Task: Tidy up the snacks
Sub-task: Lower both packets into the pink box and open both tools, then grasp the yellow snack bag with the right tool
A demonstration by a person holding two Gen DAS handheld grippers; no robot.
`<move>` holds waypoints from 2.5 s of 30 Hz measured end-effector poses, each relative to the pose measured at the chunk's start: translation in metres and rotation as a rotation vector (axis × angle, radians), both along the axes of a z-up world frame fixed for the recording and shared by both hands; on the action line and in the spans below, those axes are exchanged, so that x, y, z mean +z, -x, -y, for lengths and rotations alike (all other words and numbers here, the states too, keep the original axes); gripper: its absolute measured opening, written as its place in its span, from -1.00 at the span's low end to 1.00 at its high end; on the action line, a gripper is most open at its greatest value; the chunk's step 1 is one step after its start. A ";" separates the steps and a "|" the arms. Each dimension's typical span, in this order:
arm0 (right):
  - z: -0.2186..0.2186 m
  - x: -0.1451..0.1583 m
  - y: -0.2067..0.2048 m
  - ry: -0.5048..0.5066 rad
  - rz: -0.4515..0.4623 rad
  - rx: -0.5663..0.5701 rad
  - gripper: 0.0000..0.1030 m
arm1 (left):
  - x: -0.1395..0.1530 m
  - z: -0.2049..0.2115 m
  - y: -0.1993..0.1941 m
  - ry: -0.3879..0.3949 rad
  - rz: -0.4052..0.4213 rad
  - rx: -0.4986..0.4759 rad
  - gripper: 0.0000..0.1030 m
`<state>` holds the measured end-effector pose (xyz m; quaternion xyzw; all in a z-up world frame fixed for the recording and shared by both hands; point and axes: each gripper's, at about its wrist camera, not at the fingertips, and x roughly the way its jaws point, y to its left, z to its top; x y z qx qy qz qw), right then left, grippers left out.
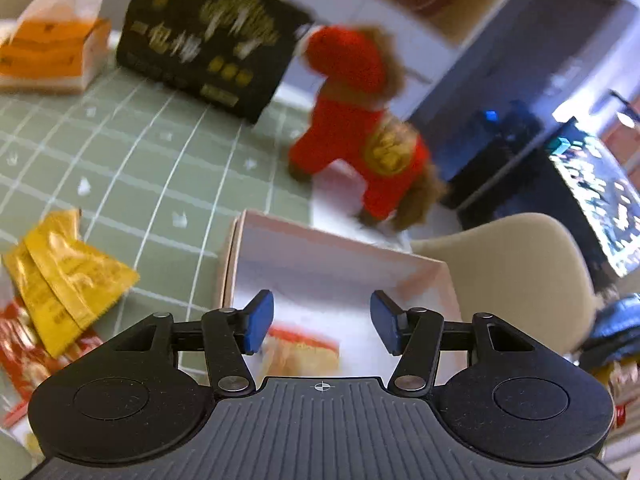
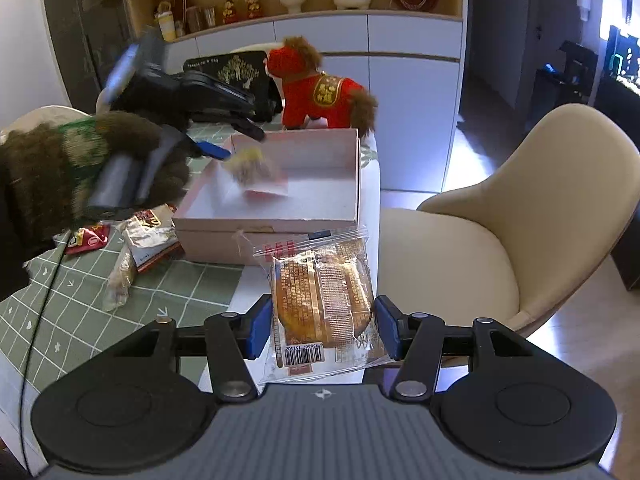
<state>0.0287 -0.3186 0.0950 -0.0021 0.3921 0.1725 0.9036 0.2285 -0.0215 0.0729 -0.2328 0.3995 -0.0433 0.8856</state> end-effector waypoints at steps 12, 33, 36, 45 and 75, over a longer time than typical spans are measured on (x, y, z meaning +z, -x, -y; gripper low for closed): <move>-0.071 0.002 -0.167 0.013 -0.019 0.054 0.06 | 0.031 -0.014 0.151 0.084 0.042 -0.134 0.15; -0.025 -0.007 -0.032 0.102 0.007 0.110 0.50 | 0.056 0.015 0.219 0.327 0.052 -0.346 0.15; -0.031 -0.009 -0.032 0.102 0.006 0.110 0.50 | 0.086 0.017 0.212 0.354 0.134 -0.355 0.15; -0.073 0.020 -0.044 -0.074 -0.017 0.146 0.50 | 0.123 -0.015 0.197 0.091 0.238 -0.221 0.15; -0.172 -0.006 -0.044 -0.012 -0.196 0.083 0.50 | -0.024 -0.170 0.037 0.026 -0.111 0.334 0.15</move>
